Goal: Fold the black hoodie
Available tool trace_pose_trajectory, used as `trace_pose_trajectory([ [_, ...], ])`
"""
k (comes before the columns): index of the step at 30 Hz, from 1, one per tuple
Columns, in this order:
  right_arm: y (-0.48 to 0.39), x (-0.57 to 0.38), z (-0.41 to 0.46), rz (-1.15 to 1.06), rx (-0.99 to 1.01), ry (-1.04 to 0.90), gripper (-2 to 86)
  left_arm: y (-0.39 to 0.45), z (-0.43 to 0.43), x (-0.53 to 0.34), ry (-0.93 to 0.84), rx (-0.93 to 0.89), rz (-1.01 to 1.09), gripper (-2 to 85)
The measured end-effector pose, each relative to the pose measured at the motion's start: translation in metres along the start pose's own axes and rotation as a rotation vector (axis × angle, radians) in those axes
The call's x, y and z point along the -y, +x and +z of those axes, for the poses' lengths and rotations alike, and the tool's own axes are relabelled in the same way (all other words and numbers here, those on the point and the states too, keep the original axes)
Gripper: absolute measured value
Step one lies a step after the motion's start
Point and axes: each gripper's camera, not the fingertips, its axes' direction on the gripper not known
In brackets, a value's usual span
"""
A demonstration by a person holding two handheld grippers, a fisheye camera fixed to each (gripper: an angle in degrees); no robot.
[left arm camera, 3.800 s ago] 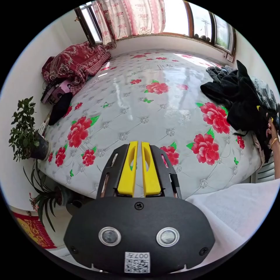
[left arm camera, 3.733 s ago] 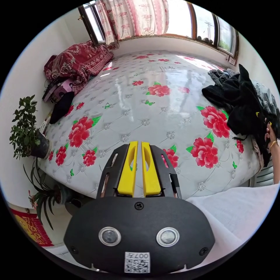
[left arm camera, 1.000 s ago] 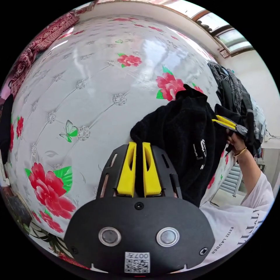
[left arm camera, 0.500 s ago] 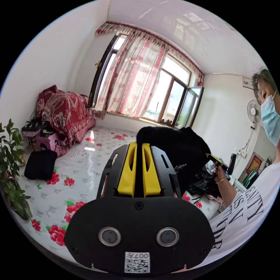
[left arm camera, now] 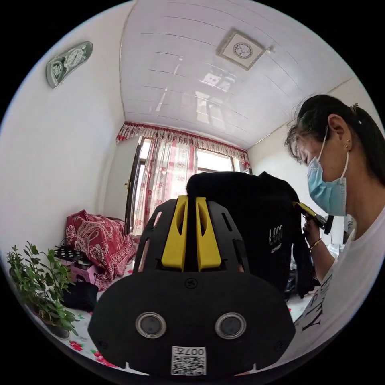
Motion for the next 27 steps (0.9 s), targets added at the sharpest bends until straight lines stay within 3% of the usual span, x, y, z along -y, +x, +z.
trace_pose_trajectory([
  [5,-0.017,-0.044,0.145,-0.034,0.023,-0.297,7.5,-0.058,0.173,-0.064,-0.355,0.093,-0.116,4.0],
  [7,-0.027,-0.11,0.229,0.006,0.009,-0.589,10.4,-0.101,0.241,-0.141,-0.58,0.163,-0.242,7.3],
  [9,-0.03,-0.178,0.272,0.093,0.008,-0.913,12.4,-0.122,0.249,-0.197,-0.673,0.206,-0.347,8.2],
  [10,-0.034,-0.224,0.276,0.122,0.059,-1.062,13.0,-0.127,0.242,-0.231,-0.729,0.25,-0.362,8.6],
  [16,-0.047,-0.393,0.181,0.301,0.165,-1.372,13.6,-0.11,0.169,-0.384,-1.124,0.327,-0.38,9.0],
  [20,-0.051,-0.427,0.16,0.28,0.121,-1.499,13.5,-0.088,0.158,-0.427,-1.276,0.295,-0.388,10.9],
  [25,-0.066,-0.47,0.195,0.161,0.111,-1.72,12.0,-0.065,0.213,-0.477,-1.462,0.272,-0.261,11.4],
  [27,-0.061,-0.466,0.202,0.221,0.173,-1.66,10.5,-0.068,0.229,-0.478,-1.456,0.282,-0.26,10.4],
])
